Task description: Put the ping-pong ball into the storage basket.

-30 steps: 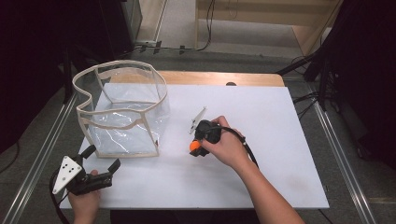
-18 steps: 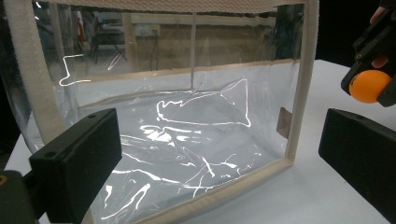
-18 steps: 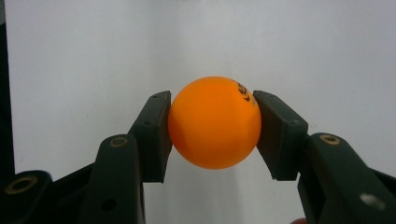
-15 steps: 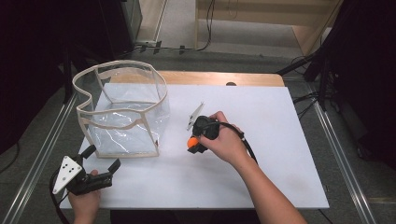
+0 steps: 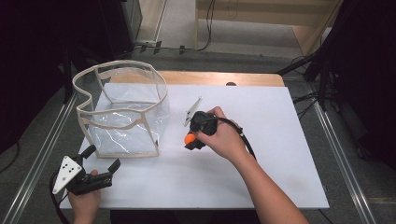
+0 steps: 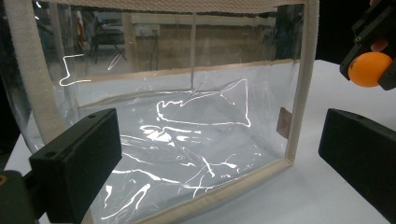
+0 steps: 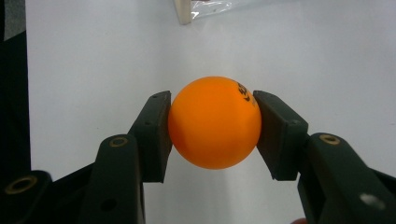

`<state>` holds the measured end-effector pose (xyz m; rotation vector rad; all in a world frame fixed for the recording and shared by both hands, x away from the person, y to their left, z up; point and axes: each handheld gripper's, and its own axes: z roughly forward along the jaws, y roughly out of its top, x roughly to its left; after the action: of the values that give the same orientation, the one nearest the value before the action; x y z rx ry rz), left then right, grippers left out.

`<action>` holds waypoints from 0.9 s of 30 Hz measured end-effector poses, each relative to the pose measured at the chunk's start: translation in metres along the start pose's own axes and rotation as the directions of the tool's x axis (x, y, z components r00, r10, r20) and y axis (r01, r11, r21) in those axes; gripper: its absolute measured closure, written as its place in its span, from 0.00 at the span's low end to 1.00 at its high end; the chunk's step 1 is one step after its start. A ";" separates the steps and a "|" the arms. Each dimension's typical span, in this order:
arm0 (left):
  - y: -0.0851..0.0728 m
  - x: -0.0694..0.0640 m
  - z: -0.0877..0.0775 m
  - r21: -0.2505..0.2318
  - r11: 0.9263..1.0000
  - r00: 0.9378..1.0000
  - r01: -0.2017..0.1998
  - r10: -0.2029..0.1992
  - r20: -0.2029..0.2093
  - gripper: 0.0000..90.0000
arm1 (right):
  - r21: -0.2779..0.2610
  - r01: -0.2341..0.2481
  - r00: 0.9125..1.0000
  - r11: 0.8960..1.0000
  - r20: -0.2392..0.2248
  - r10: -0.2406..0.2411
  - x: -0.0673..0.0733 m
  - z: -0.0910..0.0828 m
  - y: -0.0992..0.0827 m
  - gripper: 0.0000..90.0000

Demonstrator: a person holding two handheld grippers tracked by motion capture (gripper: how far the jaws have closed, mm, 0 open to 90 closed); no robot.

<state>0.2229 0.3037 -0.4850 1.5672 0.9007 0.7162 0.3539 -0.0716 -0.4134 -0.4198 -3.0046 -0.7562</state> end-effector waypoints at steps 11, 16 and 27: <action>0.000 0.000 0.000 0.000 1.000 1.000 0.000 0.000 0.000 0.00 | -0.001 0.018 1.000 1.000 -0.009 -0.018 0.000 -0.010 0.009 0.53; 0.000 0.000 0.000 0.000 1.000 1.000 0.000 0.000 -0.001 0.00 | 0.001 0.022 1.000 1.000 -0.008 -0.022 0.000 -0.013 0.014 0.53; 0.000 0.000 0.000 0.001 1.000 1.000 0.000 0.000 -0.001 0.00 | -0.003 0.039 0.999 0.999 -0.008 -0.039 0.000 -0.020 0.027 0.53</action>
<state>0.2230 0.3036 -0.4850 1.5681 0.9014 0.7167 0.3600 -0.0582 -0.3829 -0.3579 -3.0137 -0.7624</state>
